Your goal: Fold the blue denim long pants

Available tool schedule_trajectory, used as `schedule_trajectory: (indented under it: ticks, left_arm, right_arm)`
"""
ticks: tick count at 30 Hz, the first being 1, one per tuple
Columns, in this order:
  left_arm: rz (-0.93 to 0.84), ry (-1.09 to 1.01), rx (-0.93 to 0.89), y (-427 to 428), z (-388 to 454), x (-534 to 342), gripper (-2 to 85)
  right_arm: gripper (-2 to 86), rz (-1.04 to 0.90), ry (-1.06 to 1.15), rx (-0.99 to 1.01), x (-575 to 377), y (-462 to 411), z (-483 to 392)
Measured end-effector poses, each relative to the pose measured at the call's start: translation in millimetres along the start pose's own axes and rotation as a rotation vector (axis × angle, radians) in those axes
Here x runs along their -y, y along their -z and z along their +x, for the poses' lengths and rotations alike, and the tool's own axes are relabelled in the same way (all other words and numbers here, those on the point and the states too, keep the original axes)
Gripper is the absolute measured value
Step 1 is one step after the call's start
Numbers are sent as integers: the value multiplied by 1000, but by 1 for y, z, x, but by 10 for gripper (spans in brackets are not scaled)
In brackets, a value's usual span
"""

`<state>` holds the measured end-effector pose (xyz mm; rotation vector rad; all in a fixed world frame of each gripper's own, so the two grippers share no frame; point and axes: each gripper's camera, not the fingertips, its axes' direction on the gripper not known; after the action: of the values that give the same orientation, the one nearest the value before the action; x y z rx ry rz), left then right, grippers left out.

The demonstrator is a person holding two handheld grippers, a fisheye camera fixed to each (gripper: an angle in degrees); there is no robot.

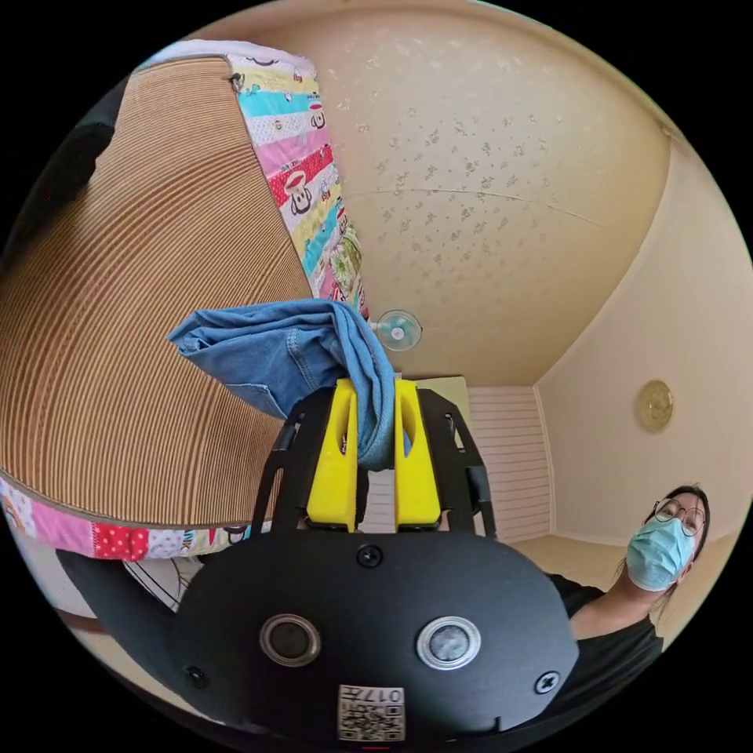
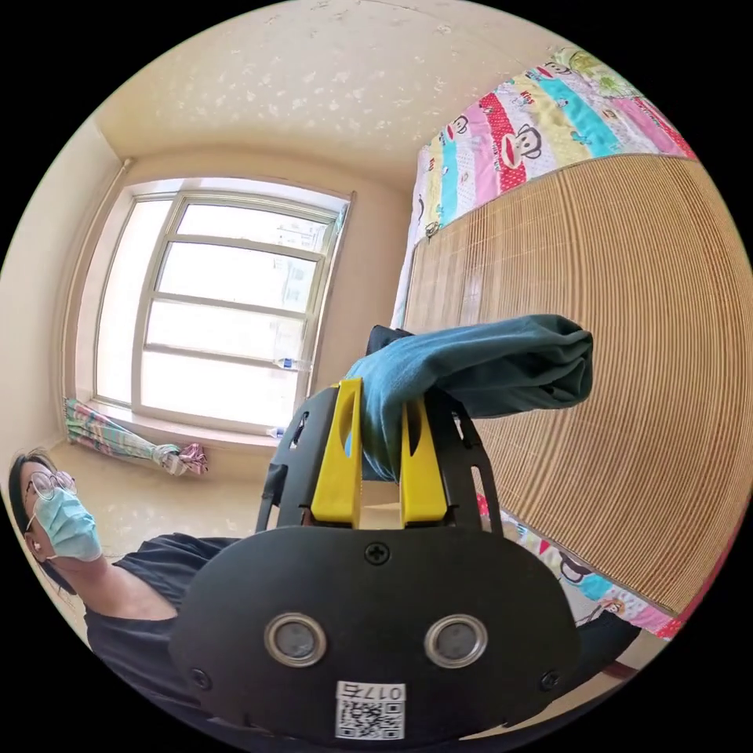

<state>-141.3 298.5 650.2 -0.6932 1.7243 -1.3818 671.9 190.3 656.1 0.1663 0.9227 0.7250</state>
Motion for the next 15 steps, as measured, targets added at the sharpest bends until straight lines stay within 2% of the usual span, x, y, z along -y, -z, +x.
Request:
schedule_trajectory:
  ticks: [4,9,11,15]
  left_arm:
    - [-5,-88,67,80,50,58,76]
    - [-41,-244,127,176,83,131,77]
    - [-34,-280,161,201,75,137,76]
    - [-38,-189,243,233,-1,116,76]
  right_arm:
    - [60,-20,76,11,64,-109,-84]
    - [59,3,272,-19,115,-232,-167]
    - [58,20,372,-83,118,-296,-189]
    - [58,55,318,-179,93,-399,-172]
